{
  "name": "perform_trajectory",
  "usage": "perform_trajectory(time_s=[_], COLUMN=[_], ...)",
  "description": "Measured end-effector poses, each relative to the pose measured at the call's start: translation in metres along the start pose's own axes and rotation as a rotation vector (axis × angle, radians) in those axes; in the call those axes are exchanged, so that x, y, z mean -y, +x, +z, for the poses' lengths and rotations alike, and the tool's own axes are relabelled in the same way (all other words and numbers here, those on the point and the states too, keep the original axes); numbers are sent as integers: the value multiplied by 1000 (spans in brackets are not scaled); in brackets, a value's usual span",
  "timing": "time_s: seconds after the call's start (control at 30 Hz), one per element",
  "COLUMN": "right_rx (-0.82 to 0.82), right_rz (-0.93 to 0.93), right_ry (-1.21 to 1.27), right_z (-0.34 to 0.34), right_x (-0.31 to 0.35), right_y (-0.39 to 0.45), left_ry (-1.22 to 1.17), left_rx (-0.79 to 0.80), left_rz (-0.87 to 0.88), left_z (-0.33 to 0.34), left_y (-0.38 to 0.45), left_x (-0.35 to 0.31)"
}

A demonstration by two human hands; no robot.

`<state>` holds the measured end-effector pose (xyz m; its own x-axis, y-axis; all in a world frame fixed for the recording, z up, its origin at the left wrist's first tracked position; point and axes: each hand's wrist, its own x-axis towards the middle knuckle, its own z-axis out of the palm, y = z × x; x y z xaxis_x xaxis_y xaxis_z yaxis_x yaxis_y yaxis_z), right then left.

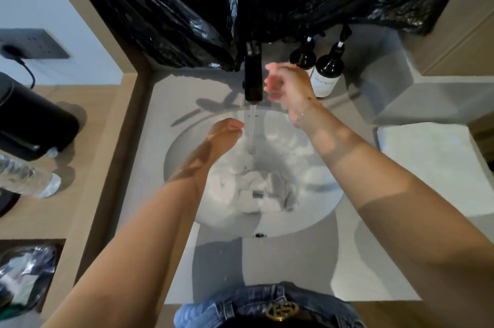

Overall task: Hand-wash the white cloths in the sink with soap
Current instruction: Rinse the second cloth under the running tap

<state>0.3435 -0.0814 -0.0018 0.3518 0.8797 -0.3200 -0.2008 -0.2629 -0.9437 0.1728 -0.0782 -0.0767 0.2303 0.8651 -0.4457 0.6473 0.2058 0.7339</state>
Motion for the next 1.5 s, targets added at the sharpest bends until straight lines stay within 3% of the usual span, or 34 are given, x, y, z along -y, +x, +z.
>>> perform_trajectory(time_s=[0.13, 0.47, 0.7, 0.87, 0.97, 1.03, 1.17, 1.3, 1.4, 1.5], right_rx=[-64, 138, 171, 233, 209, 210, 226, 21, -45, 189], right_rz=[192, 466, 399, 320, 162, 160, 182, 188, 301, 322], right_ry=[-5, -172, -403, -408, -499, -549, -371, -231, -437, -841], right_z=[-2, 30, 49, 52, 46, 41, 15, -25, -50, -65], right_x=[-50, -100, -102, -92, -86, -80, -87, -106, -133, -169], right_y=[-8, 9, 30, 33, 32, 23, 12, -1, -7, -13], left_ry=[35, -156, -148, -171, -248, -336, -528, -597, -593, -619], left_rx=[-20, -73, -40, 4, 17, 25, 104, 231, 246, 167], left_rz=[-17, -84, -96, -121, -184, -220, -248, -261, -286, -287], left_z=[3, 2, -2, 1, 6, 9, 16, 32, 52, 66], left_y=[3, 7, 21, 23, 24, 25, 26, 40, 49, 57], left_x=[-1, 10, 26, 33, 28, 25, 16, 2, -20, -32])
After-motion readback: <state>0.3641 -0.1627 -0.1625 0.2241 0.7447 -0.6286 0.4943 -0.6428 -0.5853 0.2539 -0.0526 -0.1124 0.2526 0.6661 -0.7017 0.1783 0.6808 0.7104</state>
